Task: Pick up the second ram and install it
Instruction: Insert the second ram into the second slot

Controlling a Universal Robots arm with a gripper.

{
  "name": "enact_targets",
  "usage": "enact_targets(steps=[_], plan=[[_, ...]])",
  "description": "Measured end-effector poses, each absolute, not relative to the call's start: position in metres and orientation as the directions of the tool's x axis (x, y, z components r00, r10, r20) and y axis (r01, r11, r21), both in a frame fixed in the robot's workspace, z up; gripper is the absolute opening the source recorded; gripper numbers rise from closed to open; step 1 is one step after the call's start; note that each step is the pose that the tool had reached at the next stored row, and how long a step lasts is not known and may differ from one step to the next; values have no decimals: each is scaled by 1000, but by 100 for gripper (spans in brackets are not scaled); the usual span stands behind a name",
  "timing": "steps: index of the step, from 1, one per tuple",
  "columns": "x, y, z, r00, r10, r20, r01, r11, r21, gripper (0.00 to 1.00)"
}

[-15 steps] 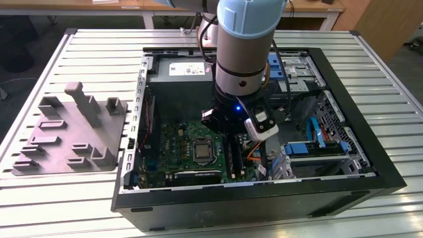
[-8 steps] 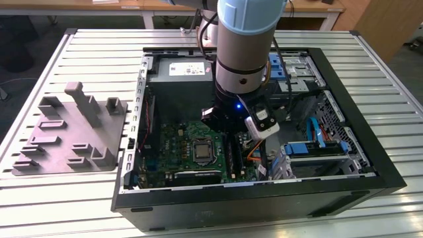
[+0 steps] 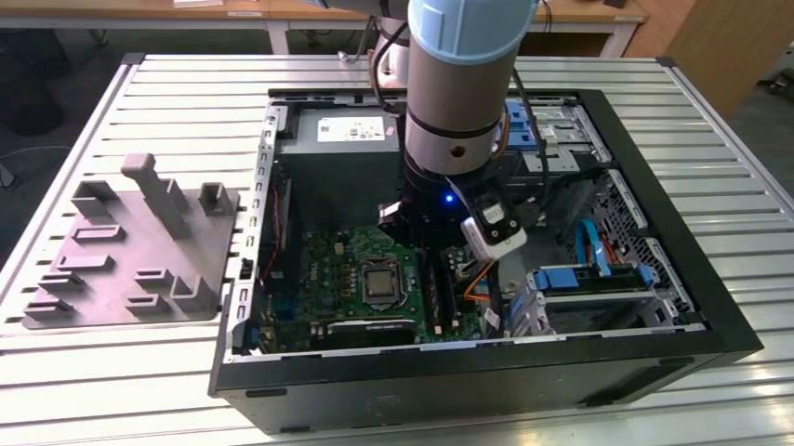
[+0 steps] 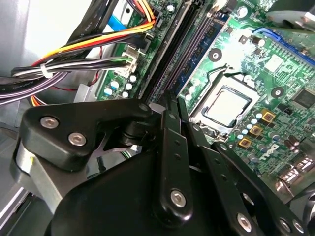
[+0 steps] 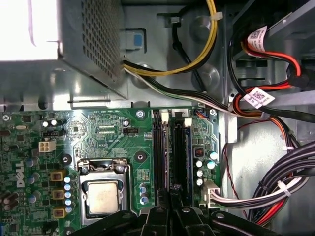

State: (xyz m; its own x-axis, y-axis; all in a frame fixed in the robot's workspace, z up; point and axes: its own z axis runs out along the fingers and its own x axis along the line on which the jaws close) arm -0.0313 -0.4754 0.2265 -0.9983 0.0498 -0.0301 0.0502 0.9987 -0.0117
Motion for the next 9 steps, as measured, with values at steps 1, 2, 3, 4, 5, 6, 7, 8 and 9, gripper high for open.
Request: enact_targets(steps=[1,2,3,4,5,6,7,8,9], plan=[[-31,-475,226,-998,48,-30,49,999,-12,13],[-31,-476,226,-998,47,-30,48,999,-11,13],[-31,-476,226,-998,47,-31,47,999,-11,13],[-31,-477,226,-998,47,-31,47,999,-11,13],[-31,-477,226,-998,47,-31,47,999,-11,13],[-31,-477,226,-998,47,-31,47,999,-11,13],[-31,-477,226,-998,47,-31,47,999,-11,13],[-31,-477,226,-998,47,-31,47,999,-11,13],[-31,-477,226,-998,47,-31,47,999,-11,13]])
